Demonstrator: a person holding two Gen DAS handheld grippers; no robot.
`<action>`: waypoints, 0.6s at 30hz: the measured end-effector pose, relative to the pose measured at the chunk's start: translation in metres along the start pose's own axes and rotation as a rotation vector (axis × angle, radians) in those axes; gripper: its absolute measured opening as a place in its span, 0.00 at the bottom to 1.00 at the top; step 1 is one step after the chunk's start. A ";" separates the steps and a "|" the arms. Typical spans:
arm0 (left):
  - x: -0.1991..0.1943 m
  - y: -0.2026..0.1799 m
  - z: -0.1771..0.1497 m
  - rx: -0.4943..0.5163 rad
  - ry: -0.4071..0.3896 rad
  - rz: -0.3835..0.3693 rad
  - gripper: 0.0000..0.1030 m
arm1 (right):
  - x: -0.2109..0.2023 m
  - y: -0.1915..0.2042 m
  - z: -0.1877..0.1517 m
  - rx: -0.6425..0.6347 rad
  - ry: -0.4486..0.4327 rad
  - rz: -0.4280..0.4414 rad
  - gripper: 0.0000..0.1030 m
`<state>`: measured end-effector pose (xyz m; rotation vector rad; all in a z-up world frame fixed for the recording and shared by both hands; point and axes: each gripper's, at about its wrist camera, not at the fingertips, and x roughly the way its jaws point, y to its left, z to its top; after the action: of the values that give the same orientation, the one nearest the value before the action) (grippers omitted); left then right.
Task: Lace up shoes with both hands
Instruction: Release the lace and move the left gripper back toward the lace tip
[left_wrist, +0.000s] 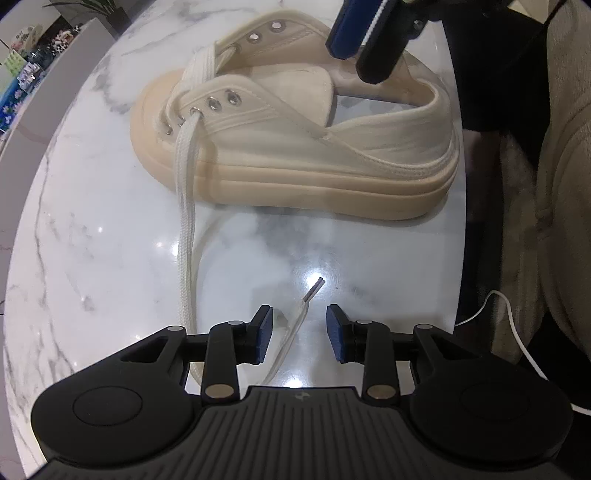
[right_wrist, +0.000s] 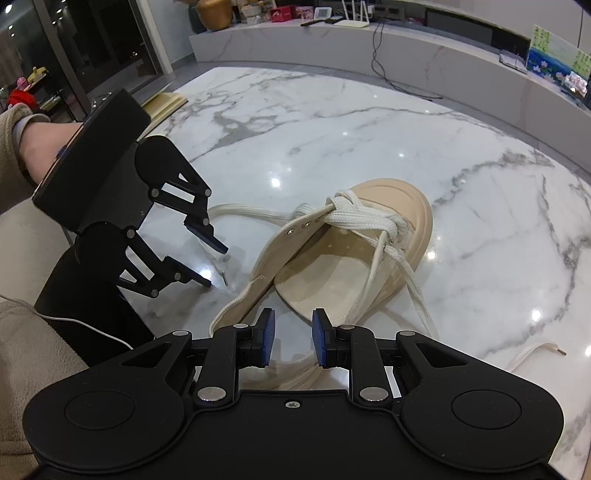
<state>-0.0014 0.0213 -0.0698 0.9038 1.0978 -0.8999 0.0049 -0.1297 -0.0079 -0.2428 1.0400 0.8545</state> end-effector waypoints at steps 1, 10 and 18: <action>0.000 0.002 0.000 -0.003 -0.003 -0.014 0.30 | 0.001 0.000 0.000 0.000 0.001 0.000 0.21; 0.006 0.021 0.006 -0.028 0.016 -0.126 0.30 | -0.001 0.000 -0.002 0.012 -0.007 -0.017 0.24; 0.006 0.020 0.003 -0.056 -0.012 -0.133 0.30 | -0.001 0.001 -0.001 0.014 -0.009 -0.024 0.24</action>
<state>0.0192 0.0245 -0.0719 0.7856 1.1779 -0.9776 0.0034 -0.1307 -0.0072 -0.2389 1.0325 0.8260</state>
